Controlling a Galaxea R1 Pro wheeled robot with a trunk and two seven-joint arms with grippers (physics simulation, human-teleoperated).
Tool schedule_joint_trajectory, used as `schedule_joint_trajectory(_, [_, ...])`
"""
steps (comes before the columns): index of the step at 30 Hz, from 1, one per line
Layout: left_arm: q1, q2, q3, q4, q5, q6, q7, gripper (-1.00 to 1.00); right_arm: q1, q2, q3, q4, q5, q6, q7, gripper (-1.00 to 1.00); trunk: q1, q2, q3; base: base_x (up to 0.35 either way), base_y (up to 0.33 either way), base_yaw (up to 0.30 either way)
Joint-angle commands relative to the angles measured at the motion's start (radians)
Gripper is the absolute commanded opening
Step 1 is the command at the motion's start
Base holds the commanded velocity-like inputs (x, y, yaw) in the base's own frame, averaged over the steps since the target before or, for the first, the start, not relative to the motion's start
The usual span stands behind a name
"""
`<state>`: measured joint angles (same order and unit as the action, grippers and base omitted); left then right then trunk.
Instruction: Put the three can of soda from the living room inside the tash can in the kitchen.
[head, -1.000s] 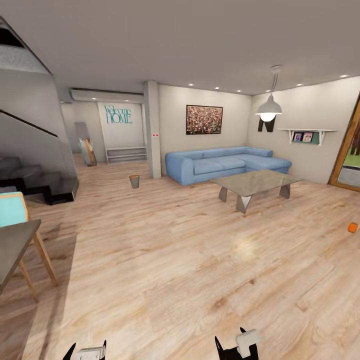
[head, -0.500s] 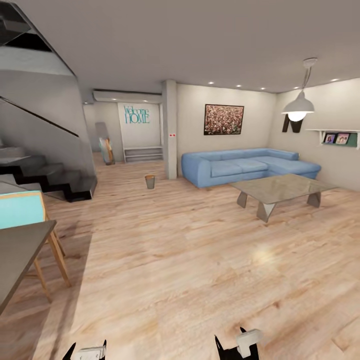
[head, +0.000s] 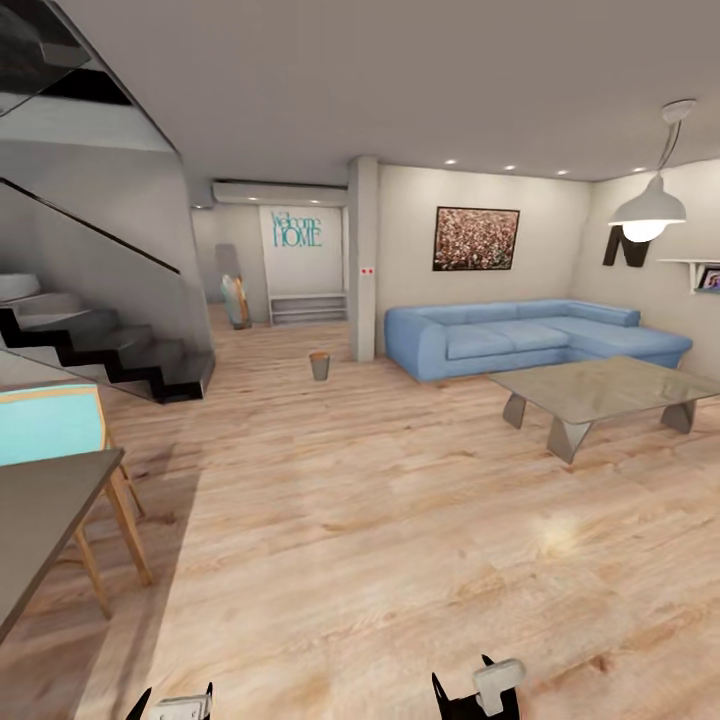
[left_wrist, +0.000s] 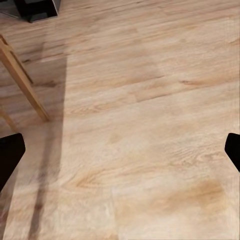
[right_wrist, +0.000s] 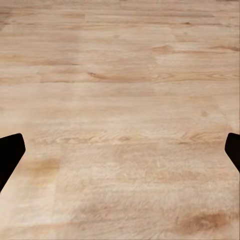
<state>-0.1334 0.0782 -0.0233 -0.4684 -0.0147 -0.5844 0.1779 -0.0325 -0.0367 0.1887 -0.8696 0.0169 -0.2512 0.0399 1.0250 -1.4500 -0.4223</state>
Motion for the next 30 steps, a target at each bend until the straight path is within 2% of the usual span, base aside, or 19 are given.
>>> schedule_joint_trajectory(1, [0.0, 0.0, 0.0, 0.0, 0.0, 0.0, 0.0, 1.0, 0.0, 0.0, 0.0, 0.0, 0.0, 0.0, 0.0, 1.0, 0.0, 0.0, 0.0, 0.324, 0.0, 0.048])
schedule_joint_trajectory(14, [0.0, 0.0, 0.0, 0.0, 0.0, 0.0, 0.0, 1.0, 0.003, -0.001, -0.001, 0.0, 0.0, -0.002, 0.0, 1.0, 0.0, 0.0, 0.0, 0.324, 0.0, 0.01])
schedule_joint_trajectory(19, [0.0, 0.0, -0.001, 0.0, 0.0, 0.0, 0.0, 1.0, 0.004, 0.0, -0.001, 0.0, 0.0, -0.041, 0.001, 1.0, 0.0, 0.0, 0.0, 0.324, 0.0, 0.0])
schedule_joint_trajectory(24, [0.0, 0.0, -0.002, -0.001, 0.0, 0.0, 0.0, 1.0, 0.004, 0.001, 0.0, 0.0, -0.002, -0.045, 0.001, 1.0, 0.0, 0.0, 0.0, 0.324, 0.0, 0.004])
schedule_joint_trajectory(30, [0.0, 0.0, -0.006, -0.002, 0.001, 0.0, 0.0, 1.0, 0.004, 0.001, 0.0, 0.0, -0.001, -0.047, 0.002, 1.0, 0.0, 0.0, 0.0, 0.324, 0.0, 0.126])
